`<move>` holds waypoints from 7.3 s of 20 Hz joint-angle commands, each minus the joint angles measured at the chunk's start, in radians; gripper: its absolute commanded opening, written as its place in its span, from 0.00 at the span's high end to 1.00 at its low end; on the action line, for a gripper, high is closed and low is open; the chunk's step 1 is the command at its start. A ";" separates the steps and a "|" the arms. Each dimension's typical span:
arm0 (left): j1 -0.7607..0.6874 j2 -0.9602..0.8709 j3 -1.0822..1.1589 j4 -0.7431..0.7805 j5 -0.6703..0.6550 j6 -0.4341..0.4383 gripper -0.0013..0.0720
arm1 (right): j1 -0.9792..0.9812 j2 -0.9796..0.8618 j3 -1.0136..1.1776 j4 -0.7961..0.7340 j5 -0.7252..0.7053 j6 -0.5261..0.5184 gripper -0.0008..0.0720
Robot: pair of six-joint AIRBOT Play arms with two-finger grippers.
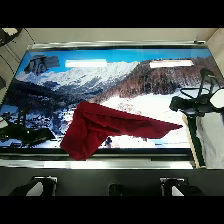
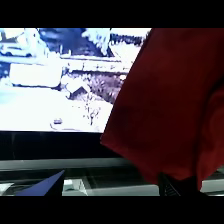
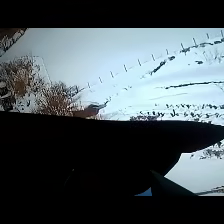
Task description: Fold the shirts.
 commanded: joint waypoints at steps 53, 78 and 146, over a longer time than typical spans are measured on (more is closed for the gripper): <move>-0.003 0.261 1.155 0.106 0.385 -0.301 0.95 | 0.001 0.484 0.373 -0.273 -0.195 0.024 0.94; -0.072 -0.536 0.679 -0.272 0.446 0.075 0.95 | 0.001 -0.324 -0.116 0.269 -0.662 0.071 0.94; -0.251 -0.400 0.035 -0.508 0.416 0.101 0.95 | -0.078 -0.640 0.082 0.394 -0.557 -0.426 0.14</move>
